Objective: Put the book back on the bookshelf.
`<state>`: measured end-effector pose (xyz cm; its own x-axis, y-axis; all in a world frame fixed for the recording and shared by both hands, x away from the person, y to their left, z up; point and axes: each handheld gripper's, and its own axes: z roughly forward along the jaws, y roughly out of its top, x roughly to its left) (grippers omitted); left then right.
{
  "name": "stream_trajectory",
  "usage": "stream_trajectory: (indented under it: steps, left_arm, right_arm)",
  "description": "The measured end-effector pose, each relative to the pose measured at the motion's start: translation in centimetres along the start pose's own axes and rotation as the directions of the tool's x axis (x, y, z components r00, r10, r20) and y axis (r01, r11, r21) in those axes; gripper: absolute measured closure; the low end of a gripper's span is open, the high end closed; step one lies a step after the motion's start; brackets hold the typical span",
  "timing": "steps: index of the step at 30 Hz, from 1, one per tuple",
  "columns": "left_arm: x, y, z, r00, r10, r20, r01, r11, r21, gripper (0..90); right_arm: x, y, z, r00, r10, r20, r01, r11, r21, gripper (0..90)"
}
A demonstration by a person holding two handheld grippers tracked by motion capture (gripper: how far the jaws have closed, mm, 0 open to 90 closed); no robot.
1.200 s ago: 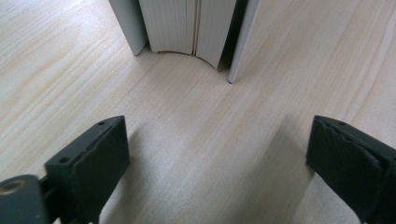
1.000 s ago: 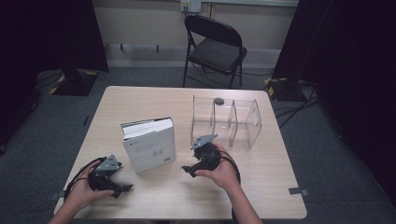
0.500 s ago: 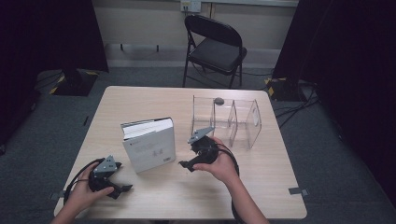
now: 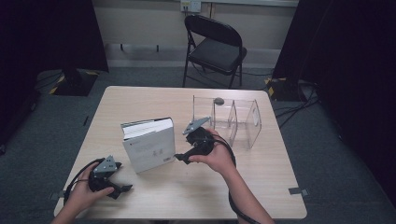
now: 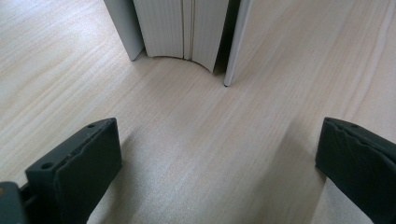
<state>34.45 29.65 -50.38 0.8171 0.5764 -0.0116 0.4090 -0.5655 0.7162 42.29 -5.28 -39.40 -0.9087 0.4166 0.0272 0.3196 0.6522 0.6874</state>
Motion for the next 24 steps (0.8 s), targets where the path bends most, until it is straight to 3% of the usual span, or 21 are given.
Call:
stream_trajectory:
  steps: [3,9,24]
  left_arm:
    - [0.0,0.0,0.0,1.0000,0.001,0.000,-0.001,1.0000,0.000,0.0]
    - [0.0,0.0,0.0,1.0000,0.001,0.001,-0.001,1.0000,0.001,0.0]
    - [0.0,0.0,0.0,1.0000,-0.001,0.001,0.001,1.0000,0.000,0.0]
  right_arm:
    - [0.0,0.5,0.1,0.9997,0.019,-0.014,-0.019,1.000,-0.003,15.9]
    - [0.1,2.0,0.4,0.9997,-0.015,-0.021,0.015,1.000,-0.004,16.1]
    - [0.1,4.7,0.8,0.9978,-0.037,-0.055,0.036,0.999,-0.015,17.2]
